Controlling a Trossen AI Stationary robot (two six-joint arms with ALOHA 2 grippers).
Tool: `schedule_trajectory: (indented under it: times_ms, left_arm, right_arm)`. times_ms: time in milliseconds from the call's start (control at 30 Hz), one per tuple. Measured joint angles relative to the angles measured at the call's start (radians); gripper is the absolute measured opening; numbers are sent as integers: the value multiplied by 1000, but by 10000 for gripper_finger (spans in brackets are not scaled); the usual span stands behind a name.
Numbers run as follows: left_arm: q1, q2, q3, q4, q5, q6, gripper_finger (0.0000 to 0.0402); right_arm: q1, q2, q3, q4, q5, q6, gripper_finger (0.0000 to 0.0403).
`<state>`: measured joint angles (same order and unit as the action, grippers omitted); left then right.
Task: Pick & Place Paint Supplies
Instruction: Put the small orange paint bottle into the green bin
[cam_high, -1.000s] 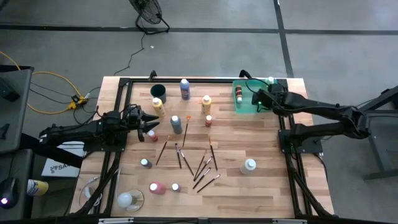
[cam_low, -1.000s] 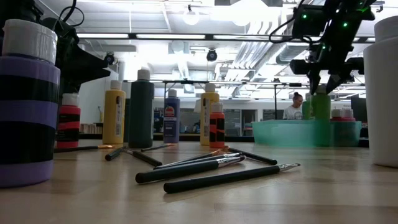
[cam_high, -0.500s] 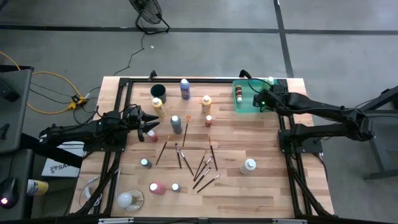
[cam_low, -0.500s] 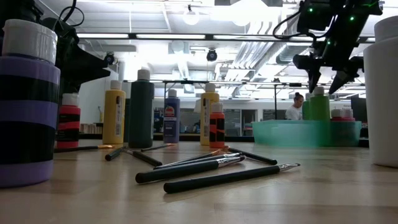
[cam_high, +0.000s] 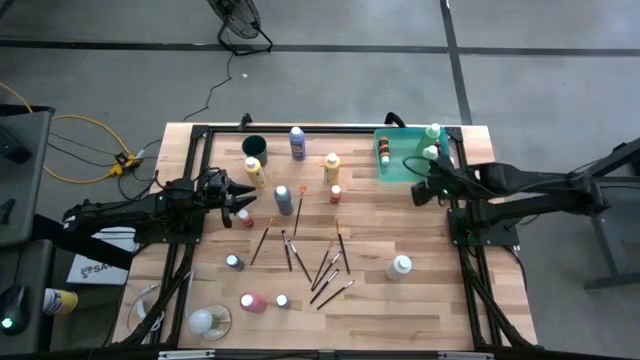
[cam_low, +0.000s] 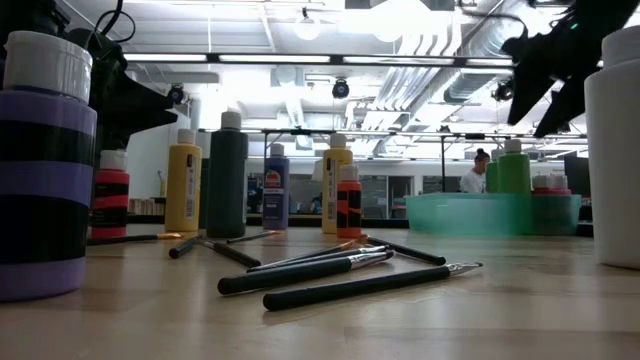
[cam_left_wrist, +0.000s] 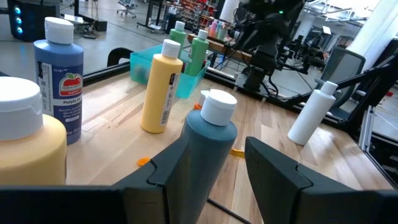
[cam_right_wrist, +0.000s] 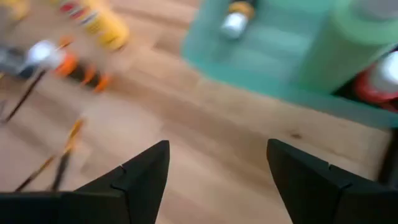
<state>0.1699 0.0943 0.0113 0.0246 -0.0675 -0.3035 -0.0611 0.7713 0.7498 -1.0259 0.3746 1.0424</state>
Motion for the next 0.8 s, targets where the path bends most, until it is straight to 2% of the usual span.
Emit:
schedule_trajectory:
  times_ms: [133, 267, 400, 533, 700, 800]
  left_arm:
    - [0, 0, 0, 0, 0, 0, 152]
    - [0, 0, 0, 0, 0, 0, 152]
    - [0, 0, 0, 0, 0, 0, 152]
    - [0, 0, 0, 0, 0, 0, 152]
    - [0, 0, 0, 0, 0, 0, 152]
    - [0, 0, 0, 0, 0, 0, 152]
  right_arm:
    - [137, -41, 0, 33, -9, -1, 256]
    - [211, -14, 0, 165, -9, -66, 254]
    - [224, 74, 1, 344, -18, -185, 254]
    - [223, 184, 1, 511, -8, -386, 254]
    - [209, 358, 1, 743, -11, -607, 254]
    - [178, 465, 1, 879, -7, -679, 254]
